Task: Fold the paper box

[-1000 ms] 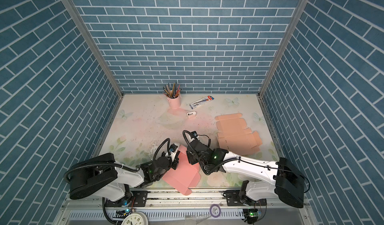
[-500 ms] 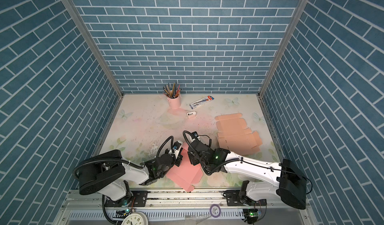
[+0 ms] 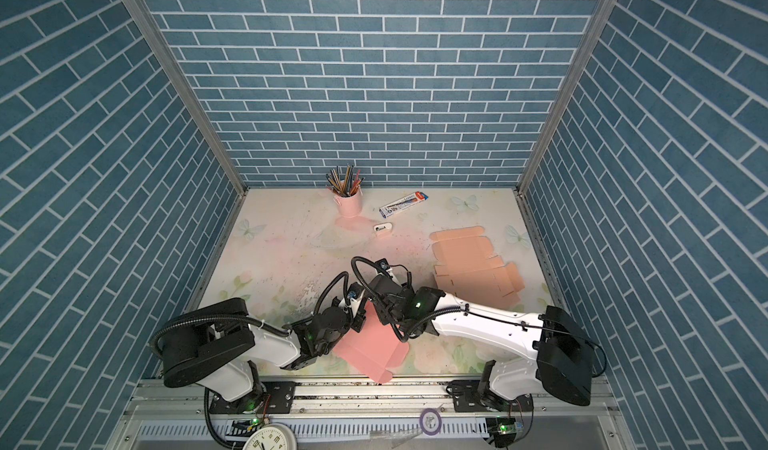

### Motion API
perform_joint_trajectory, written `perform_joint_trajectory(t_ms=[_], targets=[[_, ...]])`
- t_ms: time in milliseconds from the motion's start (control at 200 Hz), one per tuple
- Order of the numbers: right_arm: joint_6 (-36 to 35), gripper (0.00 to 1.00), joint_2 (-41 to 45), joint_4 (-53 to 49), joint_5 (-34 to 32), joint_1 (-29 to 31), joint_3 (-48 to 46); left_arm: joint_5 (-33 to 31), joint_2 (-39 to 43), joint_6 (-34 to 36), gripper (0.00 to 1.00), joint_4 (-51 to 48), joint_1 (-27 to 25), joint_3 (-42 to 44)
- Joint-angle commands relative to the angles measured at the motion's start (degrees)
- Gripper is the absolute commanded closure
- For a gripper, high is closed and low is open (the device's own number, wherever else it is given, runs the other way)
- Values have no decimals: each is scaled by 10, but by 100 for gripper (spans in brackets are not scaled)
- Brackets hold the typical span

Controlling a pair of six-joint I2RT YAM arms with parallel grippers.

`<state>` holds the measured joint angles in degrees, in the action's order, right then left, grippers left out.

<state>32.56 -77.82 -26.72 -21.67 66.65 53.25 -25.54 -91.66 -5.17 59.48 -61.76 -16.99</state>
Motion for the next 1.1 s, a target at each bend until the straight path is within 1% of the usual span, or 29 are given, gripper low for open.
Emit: perform_joint_trajectory(t_ms=[0,120,195,335,520,605,755,950,1095], targets=[[-9,39,0,-9,-8,5,6,4,17,-10,80,-5,3,4],[-7,39,-6,-6,-5,10,7,5,33,-24,77,-14,-1,19],[-7,39,-14,-7,-5,12,9,4,47,-36,72,-36,-8,21],[-4,40,-25,-13,-10,13,13,17,85,-83,64,-86,-23,28],[6,41,-35,-24,-20,14,15,23,122,-155,60,-128,-66,42],[11,44,-42,-30,-26,14,20,8,132,-188,59,-180,-82,29],[23,50,-57,-41,-42,13,25,23,154,-251,58,-251,-84,17],[29,56,-55,-42,-45,6,22,34,196,-281,57,-348,-85,-6],[36,59,-46,-46,-46,-2,12,43,244,-294,53,-435,-81,-31]])
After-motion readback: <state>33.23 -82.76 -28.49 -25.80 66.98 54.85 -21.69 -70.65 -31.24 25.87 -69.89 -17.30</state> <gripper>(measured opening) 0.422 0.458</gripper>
